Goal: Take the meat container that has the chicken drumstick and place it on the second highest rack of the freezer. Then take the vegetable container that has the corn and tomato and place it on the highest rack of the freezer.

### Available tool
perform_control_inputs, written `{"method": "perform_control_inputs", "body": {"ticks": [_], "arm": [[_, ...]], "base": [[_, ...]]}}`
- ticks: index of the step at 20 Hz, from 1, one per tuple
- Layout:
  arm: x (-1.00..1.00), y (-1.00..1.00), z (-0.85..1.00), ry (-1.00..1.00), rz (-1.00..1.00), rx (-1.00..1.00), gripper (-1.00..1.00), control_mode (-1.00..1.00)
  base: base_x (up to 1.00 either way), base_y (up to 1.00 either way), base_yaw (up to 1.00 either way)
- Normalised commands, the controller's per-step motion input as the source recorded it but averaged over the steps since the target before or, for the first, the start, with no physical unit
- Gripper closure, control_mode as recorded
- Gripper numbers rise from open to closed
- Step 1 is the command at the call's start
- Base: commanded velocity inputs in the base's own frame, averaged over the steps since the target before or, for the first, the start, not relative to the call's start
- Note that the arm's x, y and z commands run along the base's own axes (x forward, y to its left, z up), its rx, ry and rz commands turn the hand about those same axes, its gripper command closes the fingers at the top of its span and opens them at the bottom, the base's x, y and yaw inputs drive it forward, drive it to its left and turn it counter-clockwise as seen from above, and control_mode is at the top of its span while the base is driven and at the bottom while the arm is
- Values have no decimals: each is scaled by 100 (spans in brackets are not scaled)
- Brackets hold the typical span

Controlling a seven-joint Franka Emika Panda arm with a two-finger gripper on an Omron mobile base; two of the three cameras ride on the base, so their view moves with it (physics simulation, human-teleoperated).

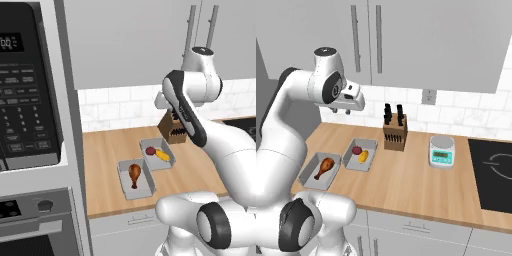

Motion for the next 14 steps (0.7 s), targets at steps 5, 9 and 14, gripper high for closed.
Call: {"method": "perform_control_inputs", "body": {"ticks": [5,9,14], "arm": [[3,8,-2,0,0,0,-100,-100],[-19,75,-25,-3,0,-6,-100,-100],[-34,87,-45,1,6,-11,-100,-100]], "base": [[0,0,0],[0,0,0],[0,0,0]]}}
